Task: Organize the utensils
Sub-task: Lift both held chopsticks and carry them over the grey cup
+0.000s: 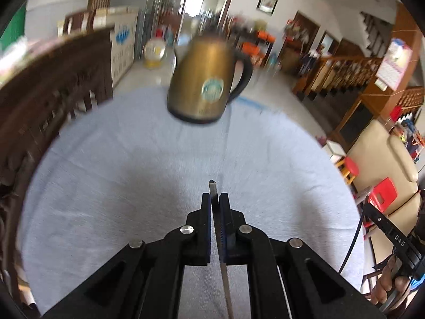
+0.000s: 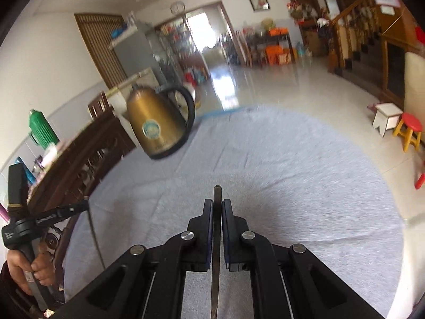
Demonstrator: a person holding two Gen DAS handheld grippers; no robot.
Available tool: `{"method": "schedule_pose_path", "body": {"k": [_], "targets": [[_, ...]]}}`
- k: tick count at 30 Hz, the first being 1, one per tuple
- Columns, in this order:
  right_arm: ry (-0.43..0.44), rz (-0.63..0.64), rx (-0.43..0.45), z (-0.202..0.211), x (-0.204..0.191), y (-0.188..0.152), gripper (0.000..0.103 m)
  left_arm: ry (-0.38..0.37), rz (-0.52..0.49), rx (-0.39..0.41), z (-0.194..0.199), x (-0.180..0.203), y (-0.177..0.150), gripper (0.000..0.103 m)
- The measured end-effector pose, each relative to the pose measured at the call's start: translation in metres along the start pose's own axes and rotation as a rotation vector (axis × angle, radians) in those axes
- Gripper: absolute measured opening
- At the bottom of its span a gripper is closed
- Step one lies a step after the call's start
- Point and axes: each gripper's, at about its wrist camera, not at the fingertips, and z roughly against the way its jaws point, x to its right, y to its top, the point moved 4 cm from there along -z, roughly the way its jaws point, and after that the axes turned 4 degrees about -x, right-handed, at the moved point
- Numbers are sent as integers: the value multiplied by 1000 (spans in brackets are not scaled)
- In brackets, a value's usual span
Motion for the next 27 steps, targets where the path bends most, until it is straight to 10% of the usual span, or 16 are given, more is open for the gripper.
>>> {"method": "schedule_pose_path", "body": {"k": [12, 27], "targets": [[-74, 27, 296, 118, -19, -34, 7, 41, -25, 302, 117, -11, -33, 5], [-84, 73, 501, 217, -50, -41, 7, 26, -54, 457, 196, -2, -67, 5]]}}
